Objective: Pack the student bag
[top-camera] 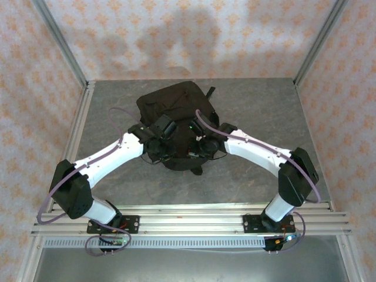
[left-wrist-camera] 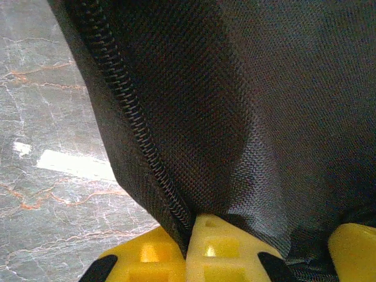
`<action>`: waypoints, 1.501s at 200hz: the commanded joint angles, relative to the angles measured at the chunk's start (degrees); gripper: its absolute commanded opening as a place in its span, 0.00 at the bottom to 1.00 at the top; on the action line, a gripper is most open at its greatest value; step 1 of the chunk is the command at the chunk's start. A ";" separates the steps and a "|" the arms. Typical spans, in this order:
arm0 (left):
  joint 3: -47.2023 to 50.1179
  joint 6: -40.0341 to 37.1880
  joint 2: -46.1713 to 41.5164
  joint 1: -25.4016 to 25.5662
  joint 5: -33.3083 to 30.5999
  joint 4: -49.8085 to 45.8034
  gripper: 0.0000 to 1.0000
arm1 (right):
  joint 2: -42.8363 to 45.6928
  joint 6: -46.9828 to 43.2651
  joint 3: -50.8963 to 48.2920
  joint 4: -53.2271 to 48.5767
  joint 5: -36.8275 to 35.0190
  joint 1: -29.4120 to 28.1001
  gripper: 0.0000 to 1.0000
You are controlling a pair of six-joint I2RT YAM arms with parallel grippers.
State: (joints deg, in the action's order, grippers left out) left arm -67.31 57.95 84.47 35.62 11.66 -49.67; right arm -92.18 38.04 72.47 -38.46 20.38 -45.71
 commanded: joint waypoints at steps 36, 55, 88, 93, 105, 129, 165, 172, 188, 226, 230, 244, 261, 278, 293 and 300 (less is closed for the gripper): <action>0.86 -4.26 -2.35 -2.17 -7.06 -8.34 0.00 | 3.88 -6.21 -2.02 -6.37 -11.29 0.44 0.00; 0.89 -5.88 -3.27 -2.74 -8.20 -9.63 0.00 | 3.68 -8.34 -2.32 -6.99 -13.06 1.26 0.00; 0.78 -9.29 -4.52 -4.01 -9.91 -11.78 0.00 | 2.97 -12.76 -2.45 -6.69 -16.14 2.88 0.00; 0.70 -9.97 -4.66 -4.19 -10.27 -12.12 0.00 | 2.88 -13.62 -2.34 -6.62 -16.71 3.07 0.00; 0.20 -12.16 -4.66 -4.39 -11.13 -12.99 0.00 | 3.00 -15.42 -2.32 -5.98 -18.25 3.64 0.00; -1.11 -17.08 -4.10 -5.40 -12.80 -14.72 0.00 | 5.50 -19.67 -5.32 -0.52 -18.14 3.90 0.00; -4.33 -25.45 -1.08 -9.91 -11.67 -14.23 0.00 | 9.71 -22.34 -12.90 14.84 -2.79 1.91 0.00; -5.39 -26.93 -0.32 -10.76 -11.32 -13.40 0.00 | 10.06 -21.79 -13.75 17.32 -1.60 0.82 0.00; -9.39 -31.50 2.24 -11.70 -12.11 -12.44 0.00 | 9.91 -19.89 -14.76 22.41 -1.43 -1.79 0.00; -21.77 -33.77 10.05 -13.67 -16.07 -14.24 0.00 | 7.52 -12.26 -14.18 31.67 -5.77 -5.56 0.00; -22.66 -33.43 10.58 -13.95 -16.41 -14.66 0.00 | 6.99 -11.59 -13.80 32.20 -6.08 -5.88 0.00; -25.12 -31.30 11.35 -15.05 -16.93 -17.30 0.11 | 5.15 -9.88 -11.94 32.28 -8.33 -7.01 0.00; -24.36 -26.77 9.16 -15.65 -17.07 -20.17 0.39 | 2.81 -6.70 -9.82 31.33 -11.43 -7.45 0.00; -19.82 -18.66 4.20 -15.75 -14.84 -21.25 0.51 | 1.37 -1.91 -9.45 32.30 -14.27 -7.45 0.00; -13.26 -10.85 -1.06 -15.75 -8.76 -19.26 0.54 | 0.72 1.59 -10.17 35.00 -15.68 -7.48 0.00; -9.86 -6.60 -3.11 -15.66 -5.31 -17.56 0.55 | 0.31 2.76 -10.33 36.22 -15.87 -7.56 0.00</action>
State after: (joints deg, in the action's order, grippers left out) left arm -85.12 36.38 89.45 19.73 -0.84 -67.35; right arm -91.29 33.01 60.99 -8.14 9.13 -53.12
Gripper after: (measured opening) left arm 0.534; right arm 0.042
